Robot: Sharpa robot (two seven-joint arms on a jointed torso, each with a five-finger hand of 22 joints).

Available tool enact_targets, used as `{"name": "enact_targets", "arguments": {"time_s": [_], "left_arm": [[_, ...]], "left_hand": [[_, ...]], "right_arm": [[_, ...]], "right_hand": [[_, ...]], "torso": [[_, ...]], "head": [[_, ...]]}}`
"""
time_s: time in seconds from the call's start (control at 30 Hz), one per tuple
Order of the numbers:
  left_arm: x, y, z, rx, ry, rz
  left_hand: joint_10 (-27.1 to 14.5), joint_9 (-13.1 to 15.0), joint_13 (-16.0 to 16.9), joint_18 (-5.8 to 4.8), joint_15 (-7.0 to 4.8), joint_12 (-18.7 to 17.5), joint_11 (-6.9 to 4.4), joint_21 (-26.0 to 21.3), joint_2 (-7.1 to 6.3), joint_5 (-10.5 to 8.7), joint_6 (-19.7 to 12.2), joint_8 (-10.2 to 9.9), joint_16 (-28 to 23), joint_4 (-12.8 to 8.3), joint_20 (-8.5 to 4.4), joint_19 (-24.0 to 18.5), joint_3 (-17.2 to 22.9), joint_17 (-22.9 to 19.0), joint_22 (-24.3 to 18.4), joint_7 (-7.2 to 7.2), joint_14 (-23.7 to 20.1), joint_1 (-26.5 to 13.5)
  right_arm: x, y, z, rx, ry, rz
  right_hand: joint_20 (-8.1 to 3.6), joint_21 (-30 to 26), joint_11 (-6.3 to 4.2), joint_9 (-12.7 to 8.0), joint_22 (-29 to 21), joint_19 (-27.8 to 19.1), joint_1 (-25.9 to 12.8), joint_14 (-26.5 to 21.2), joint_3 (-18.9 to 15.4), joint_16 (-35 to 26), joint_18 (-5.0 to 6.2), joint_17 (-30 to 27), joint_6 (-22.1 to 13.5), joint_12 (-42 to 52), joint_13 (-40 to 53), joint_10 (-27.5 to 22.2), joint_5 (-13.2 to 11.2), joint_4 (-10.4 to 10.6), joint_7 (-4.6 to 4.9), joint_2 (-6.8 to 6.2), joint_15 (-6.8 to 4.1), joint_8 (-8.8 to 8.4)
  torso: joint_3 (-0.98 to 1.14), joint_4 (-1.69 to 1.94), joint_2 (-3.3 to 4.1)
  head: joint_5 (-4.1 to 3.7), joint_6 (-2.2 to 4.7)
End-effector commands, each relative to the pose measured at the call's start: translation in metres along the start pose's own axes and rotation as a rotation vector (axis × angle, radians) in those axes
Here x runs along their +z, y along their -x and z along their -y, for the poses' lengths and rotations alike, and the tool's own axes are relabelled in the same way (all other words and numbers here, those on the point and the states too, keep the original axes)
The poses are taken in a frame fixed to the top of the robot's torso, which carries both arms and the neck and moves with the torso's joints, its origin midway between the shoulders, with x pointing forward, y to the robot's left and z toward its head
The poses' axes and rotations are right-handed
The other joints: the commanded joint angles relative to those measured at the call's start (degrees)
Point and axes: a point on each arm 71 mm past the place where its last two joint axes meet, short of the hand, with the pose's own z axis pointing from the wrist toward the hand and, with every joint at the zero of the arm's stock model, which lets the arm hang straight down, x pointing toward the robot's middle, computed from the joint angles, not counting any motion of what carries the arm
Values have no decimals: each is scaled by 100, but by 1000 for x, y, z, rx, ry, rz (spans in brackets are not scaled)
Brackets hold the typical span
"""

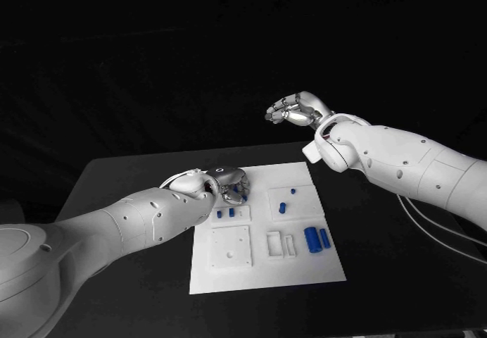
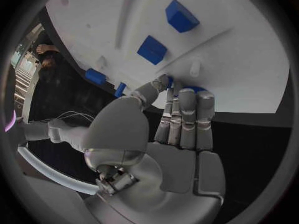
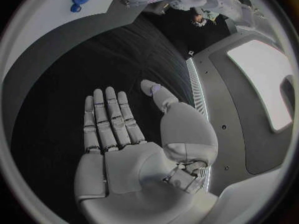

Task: Assemble the parts on the task board

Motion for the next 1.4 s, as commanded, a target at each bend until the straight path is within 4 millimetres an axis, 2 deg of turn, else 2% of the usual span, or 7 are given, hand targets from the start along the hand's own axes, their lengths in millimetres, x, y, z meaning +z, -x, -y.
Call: {"name": "enact_targets", "arguments": {"time_s": [0.03, 0.43, 0.8, 0.87, 1.4], "left_arm": [[-3, -26, 4, 34, -2, -111], [-3, -28, 10, 42, -23, -115], [-4, -31, 13, 40, -38, -121], [-4, -31, 13, 40, -40, -119], [-7, -28, 8, 44, -47, -60]], "left_hand": [[54, -7, -9, 671, -8, -42, -5, 30, -47, -9, 46, 37, 24, -19, 3, 37, -8, 0, 2, 10, 38, 24], [173, -23, 9, 681, -43, -37, -41, 53, 21, 21, 149, 92, 40, -1, -19, 92, 14, 5, -2, -29, 106, 29], [442, -31, 59, 674, -129, 12, -130, 102, 185, 75, 399, 215, 76, 20, -73, 141, 157, 24, 13, -120, 170, 61], [482, -39, 66, 670, -145, 10, -145, 118, 225, 37, 436, 230, 86, 45, -88, 155, 216, 30, 19, -131, 188, 55], [662, -58, 104, 663, -206, 6, -207, 182, 222, 11, 568, 292, 131, 47, -159, 230, 393, 52, 34, -179, 283, 34]], "right_arm": [[0, 0, -1, -2, 6, 3], [0, 0, -1, -3, 6, 3], [0, 0, -1, -2, 5, 3], [0, 0, -1, -3, 5, 3], [0, 1, 0, -3, 4, 4]], "right_hand": [[52, -22, 1, -9, 10, -4, 23, -37, 30, 22, 113, -8, 1, -27, -6, 28, 36, -6, 16, 14, -7, 39], [54, -23, 0, -11, 10, -4, 23, -39, 30, 27, 114, -13, 2, -28, -6, 30, 36, -5, 15, 17, -7, 41], [56, -24, 0, -12, 10, -4, 20, -39, 28, 31, 115, -18, 4, -27, -6, 34, 34, -3, 15, 17, -7, 43], [56, -24, -1, -12, 10, -4, 19, -40, 27, 32, 115, -19, 4, -27, -5, 34, 34, -2, 15, 17, -6, 43], [58, -26, -2, -14, 11, -4, 18, -42, 25, 38, 118, -27, 6, -26, -5, 38, 33, -3, 14, 17, -6, 46]], "torso": [[-1, 2, -2], [-6, 2, -3], [-8, 1, -2], [-7, -1, -3], [-7, -1, 0]], "head": [[-2, -4], [-2, -13], [2, -24], [6, -22], [28, 12]]}}
